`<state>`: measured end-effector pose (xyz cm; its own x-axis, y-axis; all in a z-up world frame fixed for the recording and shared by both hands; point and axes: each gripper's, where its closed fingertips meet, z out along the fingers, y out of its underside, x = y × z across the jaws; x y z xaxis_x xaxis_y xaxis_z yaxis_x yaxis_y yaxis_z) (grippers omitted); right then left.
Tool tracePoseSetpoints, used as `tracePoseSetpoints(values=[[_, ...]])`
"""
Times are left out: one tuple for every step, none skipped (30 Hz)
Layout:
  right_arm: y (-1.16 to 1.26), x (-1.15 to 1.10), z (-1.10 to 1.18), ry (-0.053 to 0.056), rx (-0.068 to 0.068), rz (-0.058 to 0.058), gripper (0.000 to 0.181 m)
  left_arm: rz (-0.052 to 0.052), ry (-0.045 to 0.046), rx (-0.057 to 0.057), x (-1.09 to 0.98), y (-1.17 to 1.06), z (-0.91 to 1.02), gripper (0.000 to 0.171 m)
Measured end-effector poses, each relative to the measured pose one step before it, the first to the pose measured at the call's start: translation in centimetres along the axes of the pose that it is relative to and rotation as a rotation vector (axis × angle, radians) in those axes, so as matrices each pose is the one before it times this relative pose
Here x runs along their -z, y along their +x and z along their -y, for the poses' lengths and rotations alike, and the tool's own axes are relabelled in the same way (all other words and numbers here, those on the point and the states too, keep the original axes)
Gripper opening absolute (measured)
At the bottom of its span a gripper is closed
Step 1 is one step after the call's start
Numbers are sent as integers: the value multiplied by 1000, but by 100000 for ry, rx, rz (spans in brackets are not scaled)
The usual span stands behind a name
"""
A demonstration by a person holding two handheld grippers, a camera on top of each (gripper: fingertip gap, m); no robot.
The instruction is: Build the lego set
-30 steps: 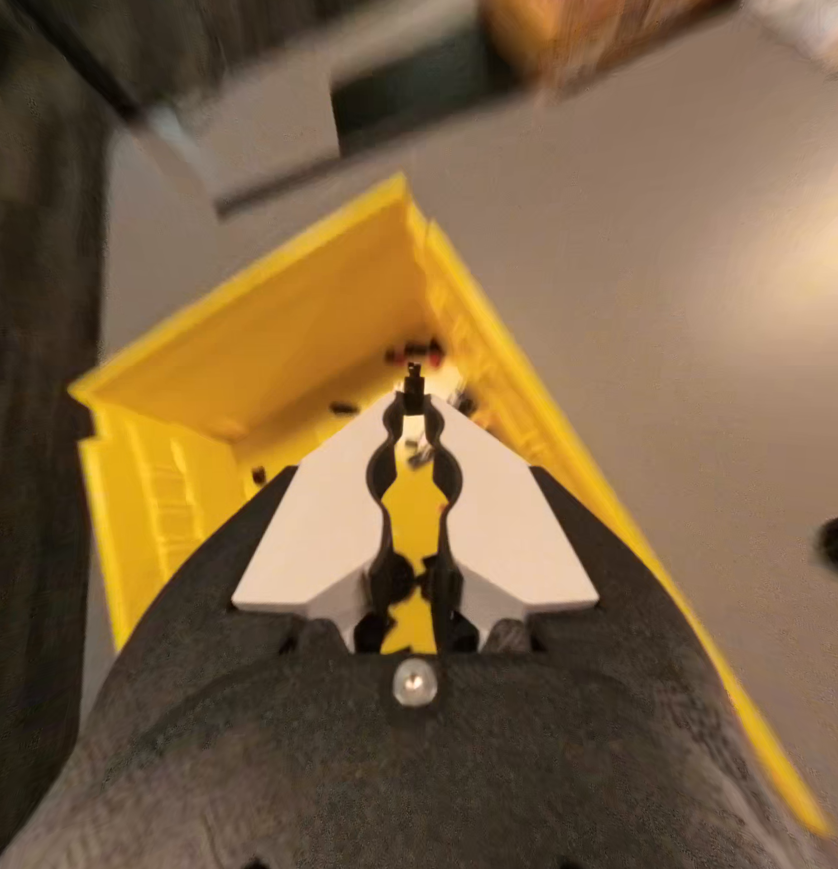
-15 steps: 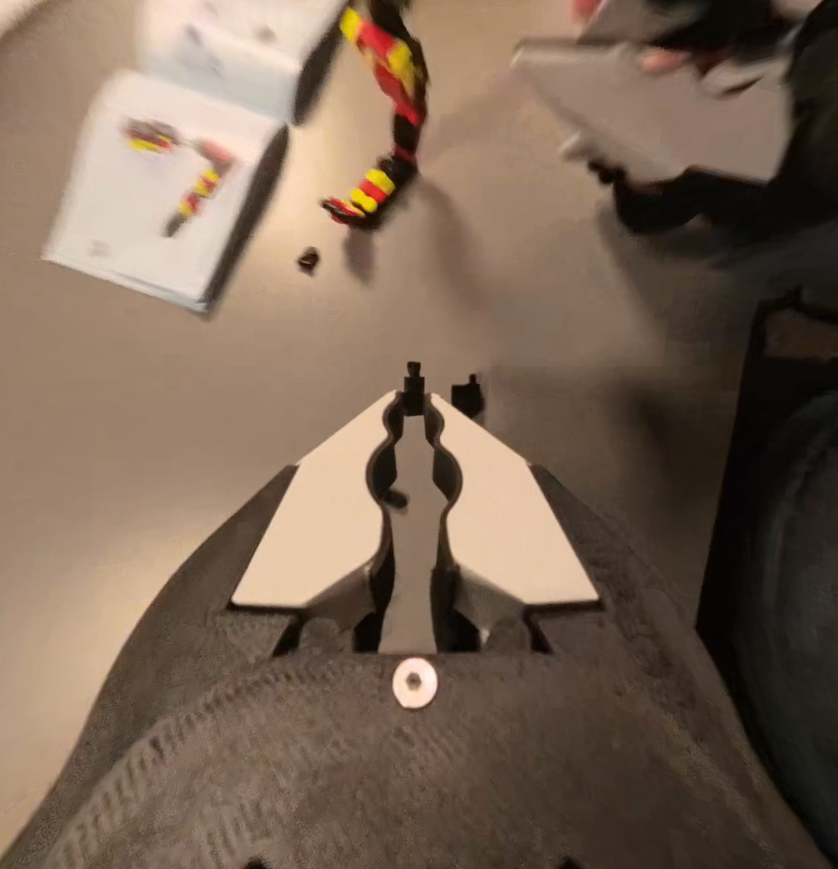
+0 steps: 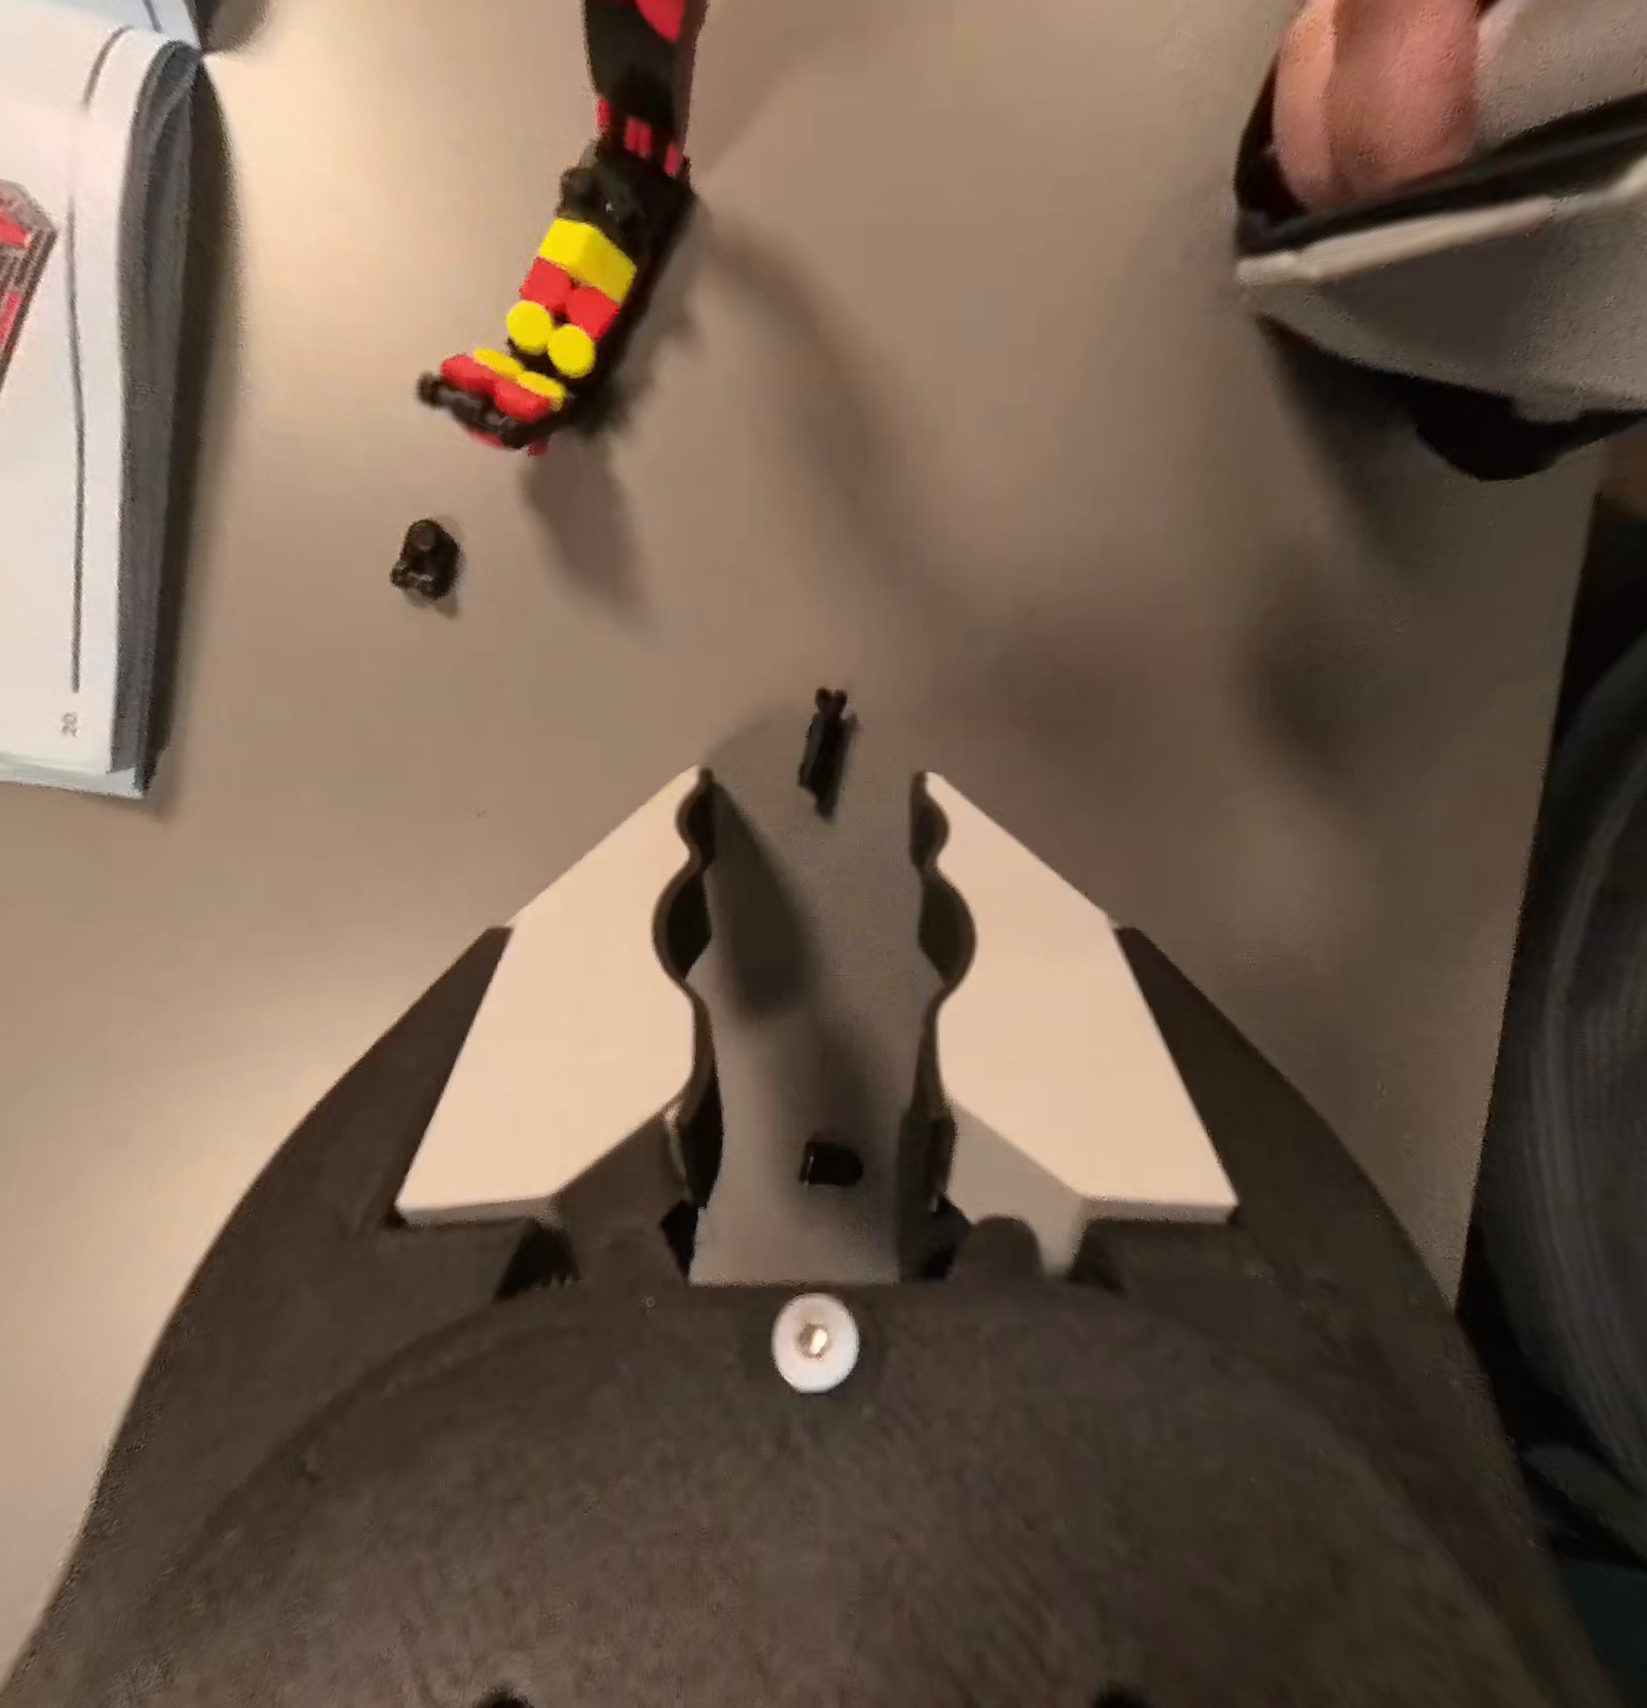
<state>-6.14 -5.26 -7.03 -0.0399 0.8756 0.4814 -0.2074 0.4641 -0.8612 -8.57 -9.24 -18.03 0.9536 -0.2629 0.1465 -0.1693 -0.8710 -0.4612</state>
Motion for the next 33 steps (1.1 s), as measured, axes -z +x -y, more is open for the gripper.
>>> tracePoseSetpoints(values=[[-178,-44,-127,-692,-546,1310,19,953,2276,1123,278,-284,-128,45],[-212,-112,-227,-1337,-873,1900,20,1406,3639,1241,411,-237,-93,46],[-198,-112,-101,-792,-752,2263,21,175,4573,1608,533,96,-71,46],[-408,-71,-74,-365,-517,4027,21,3,5341,1808,587,295,-37,46],[-687,-79,-136,-640,-125,6507,21,184,5187,1131,561,477,-97,46],[-661,-120,-394,-2299,-176,7087,20,-25,4414,134,490,681,-239,44],[-658,-225,-698,-4168,-458,7878,19,709,3604,242,374,615,-325,43],[-723,-330,-856,-5181,-1108,9145,20,500,2796,462,237,626,-367,41],[-430,-408,-824,-5039,-2370,7707,21,158,2199,836,103,583,-378,39],[-383,-488,-725,-4825,-3603,7899,20,857,1716,1553,-2,347,-342,38],[-376,-537,-724,-5057,-4386,8194,21,715,1153,1154,-63,243,-343,37],[-154,-534,-710,-5101,-4197,6681,24,608,956,542,-76,154,-274,37],[12,-474,-605,-4199,-1736,4853,25,1089,1166,-95,-84,-9,-180,36],[160,-362,-403,-2697,1373,2531,25,1500,1304,-615,-73,-149,-109,34],[223,-297,-327,-2194,2673,1070,23,1045,672,-111,-85,-201,-156,33],[-19,-282,-341,-2398,1788,2146,20,-544,-341,969,-128,-52,-225,33],[-306,-261,-231,-1932,523,3798,17,-1686,-479,1185,-134,88,-192,33],[-221,-196,-100,-1093,558,2652,16,-1283,295,330,-106,66,-80,33],[-6,-111,19,-148,1722,566,15,-344,987,-569,-16,-6,44,32],[-17,-81,7,-37,2263,191,14,-523,1136,-954,71,29,136,32],[-3,-80,-13,-222,2182,-97,14,-915,781,-1013,75,97,114,32],[9,-38,84,484,2391,-421,13,-471,656,-666,58,13,89,32],[-35,-29,56,350,2483,-305,10,-872,315,-371,17,54,49,32],[32,-63,16,-39,1920,-764,7,-781,67,-253,-12,59,23,32],[27,-49,-18,-296,1137,-532,2,-210,-312,-91,-37,-12,-29,33],[-20,-54,-27,-298,539,20,0,-210,-674,-41,-70,-4,-86,33],[-20,-2,-6,-124,-49,311,0,227,-729,-3,-70,-53,-79,33],[-29,-10,-21,-86,-667,769,0,489,-599,-252,-74,-64,-74,33],[-58,-1,-10,-94,-1029,1255,0,349,-520,-483,-64,-15,-46,33],[-32,-9,-25,-97,-1199,1212,0,412,-228,-658,-44,-16,-15,33],[-2,-2,4,15,-1291,1085,0,245,-128,-323,-15,-22,-5,32],[23,4,-6,31,-1421,802,0,-114,73,152,2,-3,10,32],[80,22,-30,-121,-1754,264,0,-299,234,468,20,-9,21,32]])
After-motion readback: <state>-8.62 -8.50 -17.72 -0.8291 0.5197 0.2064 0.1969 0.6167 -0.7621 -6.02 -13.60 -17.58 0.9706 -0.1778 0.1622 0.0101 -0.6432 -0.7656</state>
